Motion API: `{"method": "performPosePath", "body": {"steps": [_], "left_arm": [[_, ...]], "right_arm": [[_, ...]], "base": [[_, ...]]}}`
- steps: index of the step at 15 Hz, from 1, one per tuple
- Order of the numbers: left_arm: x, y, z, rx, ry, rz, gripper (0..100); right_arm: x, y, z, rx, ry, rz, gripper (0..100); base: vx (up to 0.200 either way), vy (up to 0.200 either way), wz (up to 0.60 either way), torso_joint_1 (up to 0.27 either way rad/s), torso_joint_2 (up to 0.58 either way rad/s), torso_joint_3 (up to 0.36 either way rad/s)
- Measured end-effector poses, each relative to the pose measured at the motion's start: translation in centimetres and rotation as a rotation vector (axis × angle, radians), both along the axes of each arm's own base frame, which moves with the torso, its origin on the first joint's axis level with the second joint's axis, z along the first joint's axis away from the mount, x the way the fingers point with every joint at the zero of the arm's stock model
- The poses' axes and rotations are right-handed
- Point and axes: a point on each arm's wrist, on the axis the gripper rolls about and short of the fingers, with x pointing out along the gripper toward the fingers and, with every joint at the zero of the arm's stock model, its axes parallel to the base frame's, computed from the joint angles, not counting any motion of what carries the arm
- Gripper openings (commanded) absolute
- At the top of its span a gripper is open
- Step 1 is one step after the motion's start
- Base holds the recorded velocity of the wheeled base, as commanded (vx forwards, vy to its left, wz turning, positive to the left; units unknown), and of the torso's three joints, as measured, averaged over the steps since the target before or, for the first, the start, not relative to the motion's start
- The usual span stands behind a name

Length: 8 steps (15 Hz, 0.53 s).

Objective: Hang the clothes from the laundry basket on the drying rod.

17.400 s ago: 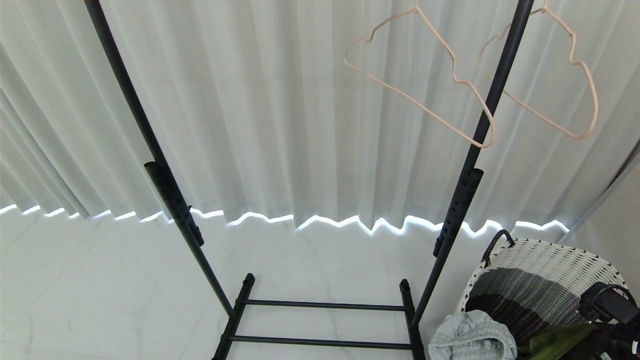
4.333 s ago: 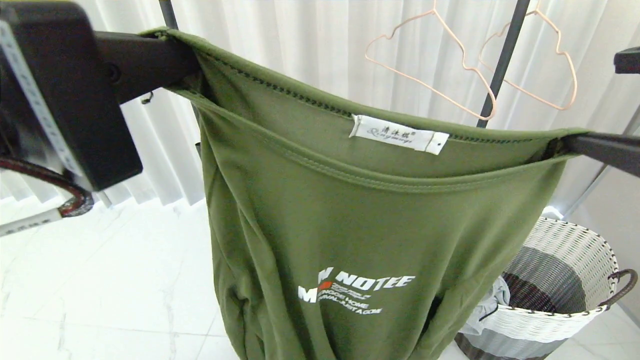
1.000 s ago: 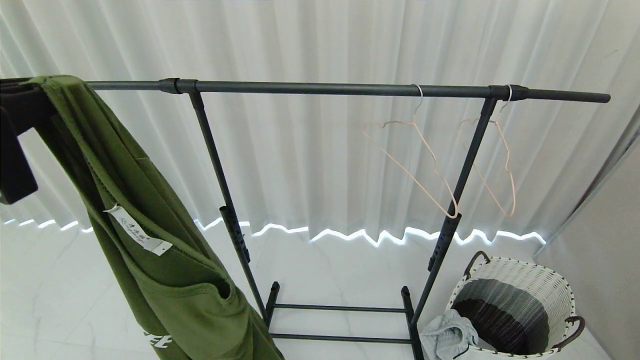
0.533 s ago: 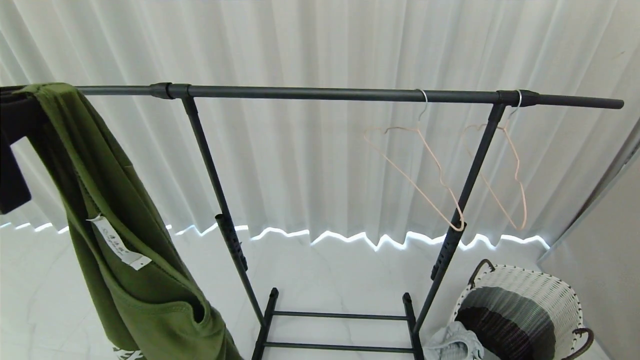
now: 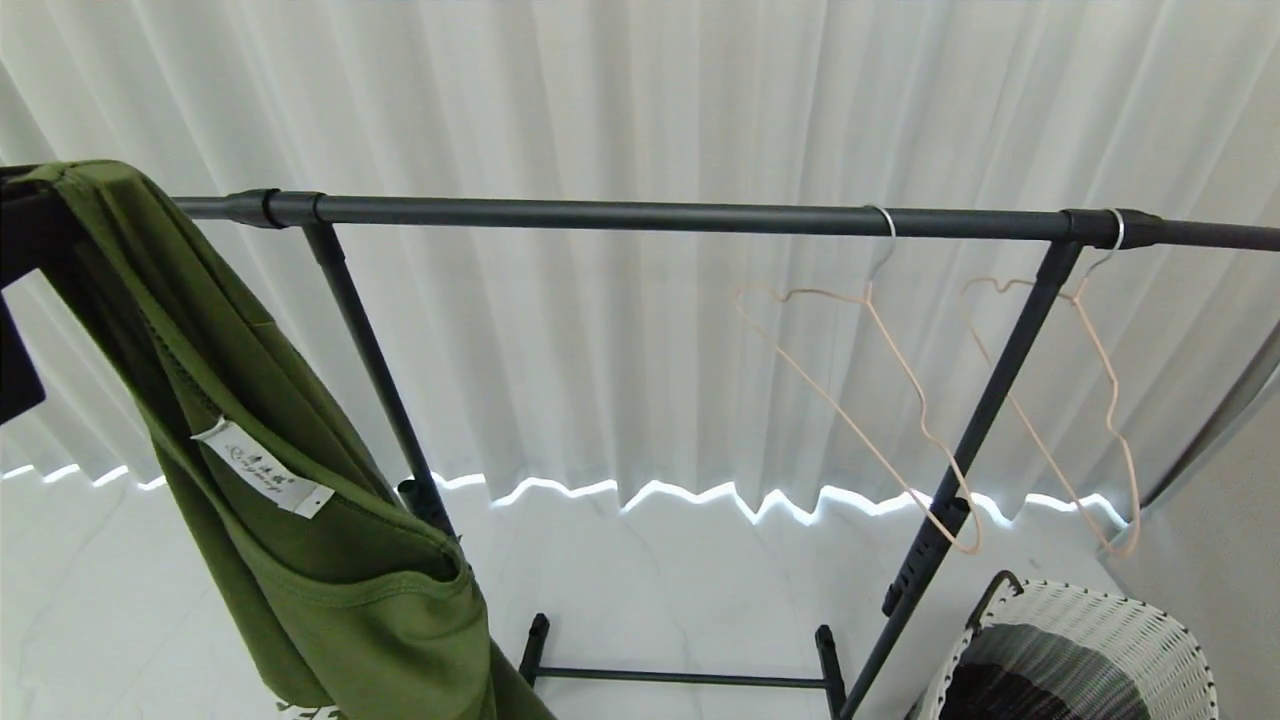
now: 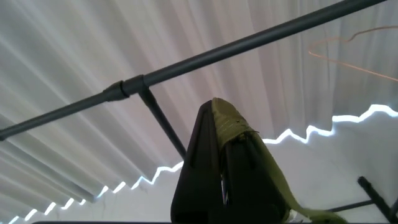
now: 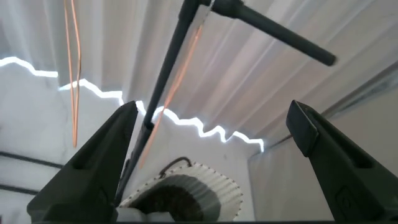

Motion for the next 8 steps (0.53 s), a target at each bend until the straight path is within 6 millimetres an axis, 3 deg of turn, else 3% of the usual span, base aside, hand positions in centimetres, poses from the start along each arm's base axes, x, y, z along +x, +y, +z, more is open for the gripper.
{"method": "performPosePath", "body": {"steps": [1,5,8], "left_arm": [[-0.1,0.1,0.0,0.006,-0.002,-0.001,0],[-0.4,0.5,-0.4,0.061,-0.011,-0.005,0],[-0.7,0.8,-0.1,0.070,-0.027,-0.003,0]], "right_arm": [[0.0,0.0,-0.5,0.002,0.048,0.000,100],[0.0,0.0,-2.5,0.042,0.237,-0.031,100],[1.9,0.2,-3.3,0.110,0.318,-0.095,100]], "base": [[0.200,0.000,0.00,-0.002,0.00,0.007],[0.000,0.000,0.00,0.000,0.00,0.000],[0.000,0.000,0.00,0.000,0.00,0.000]]}}
